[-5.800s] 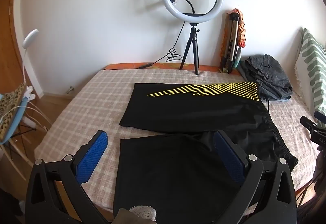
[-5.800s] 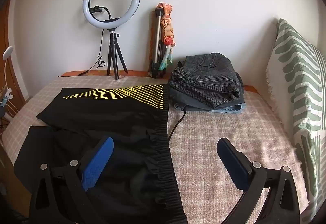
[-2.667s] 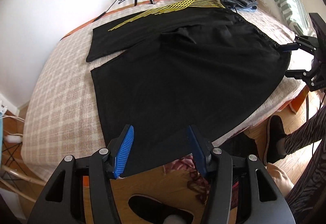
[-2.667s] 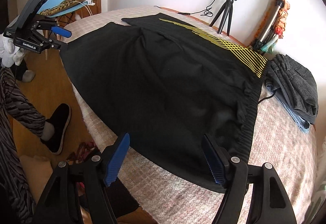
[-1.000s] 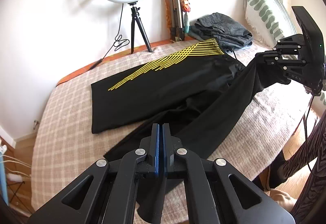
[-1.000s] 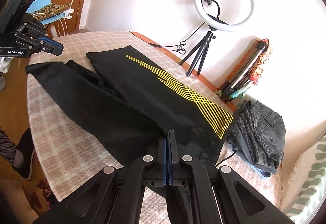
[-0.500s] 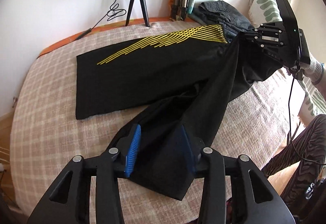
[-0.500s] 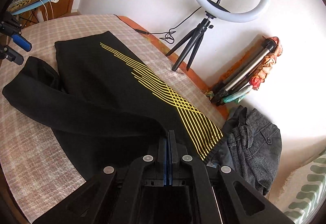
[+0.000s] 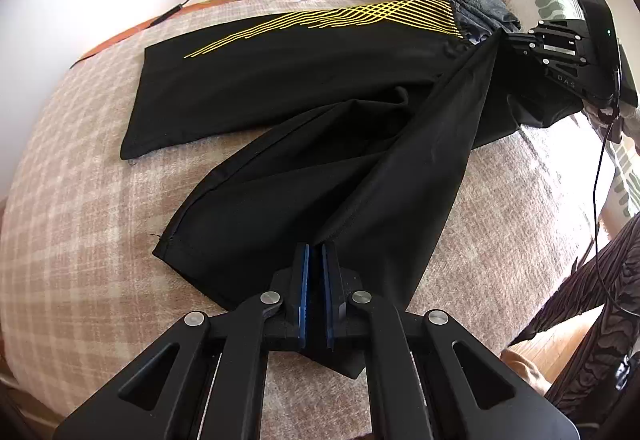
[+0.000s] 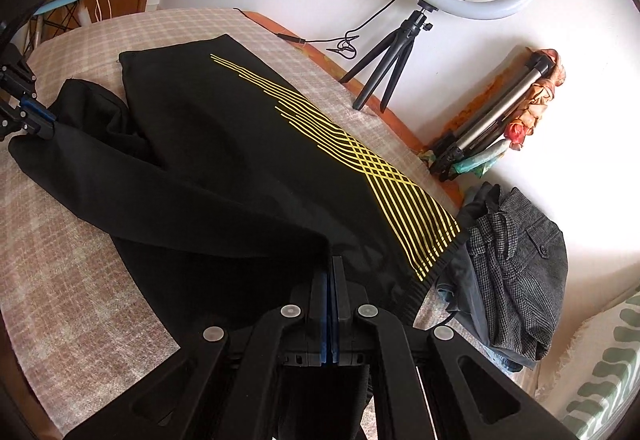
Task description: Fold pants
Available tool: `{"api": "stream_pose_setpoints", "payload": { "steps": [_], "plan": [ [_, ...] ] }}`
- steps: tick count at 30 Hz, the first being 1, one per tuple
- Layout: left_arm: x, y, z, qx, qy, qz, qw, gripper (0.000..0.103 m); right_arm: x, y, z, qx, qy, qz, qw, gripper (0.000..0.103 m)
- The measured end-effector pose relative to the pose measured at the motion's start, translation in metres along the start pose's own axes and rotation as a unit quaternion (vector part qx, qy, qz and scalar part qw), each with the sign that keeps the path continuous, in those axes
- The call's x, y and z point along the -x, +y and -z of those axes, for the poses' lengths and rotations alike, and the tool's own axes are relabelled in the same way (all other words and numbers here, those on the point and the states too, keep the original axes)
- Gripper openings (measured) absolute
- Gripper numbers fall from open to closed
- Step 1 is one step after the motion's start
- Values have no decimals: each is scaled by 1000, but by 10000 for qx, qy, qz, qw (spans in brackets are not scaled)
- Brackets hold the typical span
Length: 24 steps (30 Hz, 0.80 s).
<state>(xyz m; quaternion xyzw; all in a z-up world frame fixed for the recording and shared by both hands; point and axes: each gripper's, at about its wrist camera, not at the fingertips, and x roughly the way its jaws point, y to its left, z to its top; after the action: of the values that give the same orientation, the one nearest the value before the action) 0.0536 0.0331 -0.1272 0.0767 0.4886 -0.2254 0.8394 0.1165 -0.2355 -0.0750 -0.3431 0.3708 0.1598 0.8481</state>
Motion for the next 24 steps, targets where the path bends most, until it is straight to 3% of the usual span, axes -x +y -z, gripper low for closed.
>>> {"api": "stream_pose_setpoints", "payload": {
  "steps": [3,9,11,13,17,18,19,20,24],
  "plan": [
    [17,-1,-3,66,-290,28,9996,1,3,0,3,-23,1,8,10000,0],
    [73,11,-31,120,-1141,-358,9928,0,21,-9,-4,-153,-188,-14,9997,0],
    [84,23,-43,230,-1301,-316,9907,0,27,-10,-10,-75,-258,29,9996,0],
    [85,33,-51,351,-1218,-73,9919,0,28,-8,-15,5,-267,44,9996,0],
    [71,36,-40,382,-926,-18,9950,3,24,-4,-15,118,-218,42,9997,0],
    [63,37,-36,464,-752,116,9960,15,22,-4,-13,85,-196,25,9998,0],
    [56,36,-32,548,-591,197,9966,36,21,-4,-11,44,-175,8,9998,0],
    [50,35,-27,596,-495,232,9967,42,19,-4,-9,10,-151,-4,9999,0],
    [27,25,-11,581,-70,436,9973,44,15,-2,0,-10,-65,-42,10000,0]
  ]
}}
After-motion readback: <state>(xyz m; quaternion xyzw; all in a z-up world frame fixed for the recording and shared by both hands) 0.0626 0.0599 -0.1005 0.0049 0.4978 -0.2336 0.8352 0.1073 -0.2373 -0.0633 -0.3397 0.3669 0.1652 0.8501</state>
